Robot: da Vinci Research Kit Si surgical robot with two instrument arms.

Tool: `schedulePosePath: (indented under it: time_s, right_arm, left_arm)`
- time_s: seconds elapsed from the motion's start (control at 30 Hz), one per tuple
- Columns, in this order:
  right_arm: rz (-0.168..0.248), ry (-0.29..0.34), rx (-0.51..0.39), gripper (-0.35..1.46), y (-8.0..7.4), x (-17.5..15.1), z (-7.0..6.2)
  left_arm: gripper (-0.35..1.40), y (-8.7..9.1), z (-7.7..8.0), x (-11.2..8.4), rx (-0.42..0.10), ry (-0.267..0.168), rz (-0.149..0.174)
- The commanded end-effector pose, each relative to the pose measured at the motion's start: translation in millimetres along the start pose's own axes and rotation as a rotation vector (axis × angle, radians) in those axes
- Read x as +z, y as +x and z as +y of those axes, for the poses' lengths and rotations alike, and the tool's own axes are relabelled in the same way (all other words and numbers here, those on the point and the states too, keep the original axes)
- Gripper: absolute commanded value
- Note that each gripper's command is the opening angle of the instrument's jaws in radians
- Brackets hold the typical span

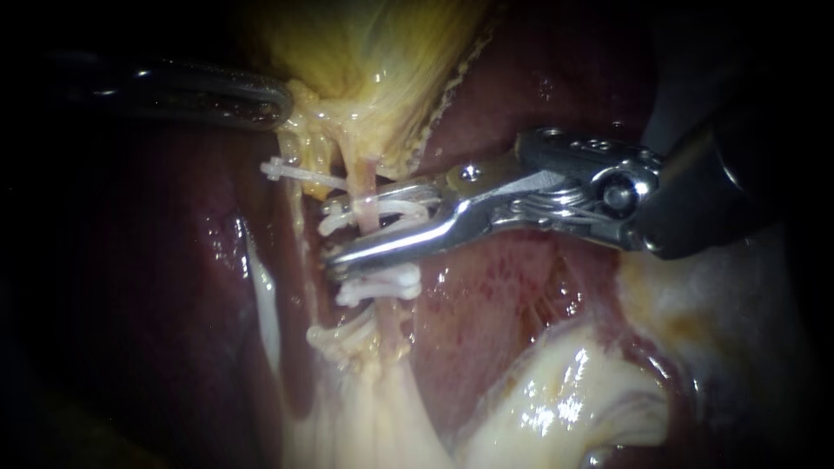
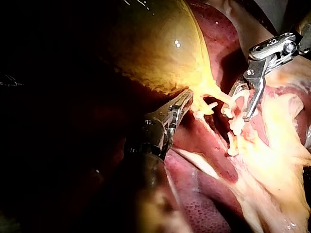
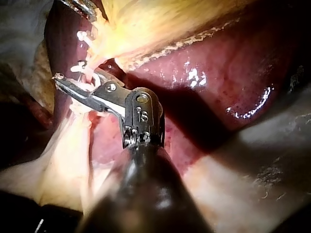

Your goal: Clipping third clip right tube

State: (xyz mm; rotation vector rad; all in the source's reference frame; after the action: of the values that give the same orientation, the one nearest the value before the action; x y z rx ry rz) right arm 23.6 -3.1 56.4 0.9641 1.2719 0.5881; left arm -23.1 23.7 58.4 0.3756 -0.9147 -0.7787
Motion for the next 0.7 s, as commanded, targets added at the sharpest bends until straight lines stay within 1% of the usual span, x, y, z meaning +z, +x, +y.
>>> schedulePosePath:
  time_s: [0.03, 0.1, 0.2, 0.27, 0.3, 0.4, 0.57, 0.7]
  right_arm:
    - [0.002, -0.004, 0.0, 0.05, -0.1, -0.1, 0.3]
    - [0.005, -0.009, -0.005, -0.03, -0.2, -0.5, 1.0]
    - [0.017, -0.029, 0.025, -0.2, -0.1, -0.6, 1.7]
    - [0.016, -0.028, 0.03, -0.32, -0.2, -0.6, 1.9]
    - [0.016, -0.028, 0.036, -0.35, -0.3, -0.7, 1.8]
    - [0.017, -0.027, 0.055, -0.35, -0.2, -1.0, 1.7]
    - [0.019, -0.027, 0.059, -0.35, 0.3, -1.6, 1.7]
    - [0.019, -0.027, 0.059, -0.35, 0.3, -1.7, 1.8]
  left_arm:
    - [-0.35, 0.0, 0.0, 0.2, 0.0, -0.002, 0.0]
    - [-0.35, 0.0, 0.0, 0.3, 0.0, -0.002, 0.0]
    - [-0.35, -0.1, 0.0, 0.4, -0.001, -0.003, 0.0]
    - [-0.35, -0.1, 0.0, 0.4, -0.001, -0.002, 0.0]
    - [-0.35, -0.1, 0.0, 0.4, -0.006, -0.002, 0.0]
    - [-0.35, -0.1, 0.1, 0.3, -0.006, -0.002, 0.0]
    - [-0.35, 0.0, 0.1, 0.2, -0.006, -0.002, 0.0]
    - [-0.35, 0.0, 0.1, 0.1, -0.006, -0.001, 0.0]
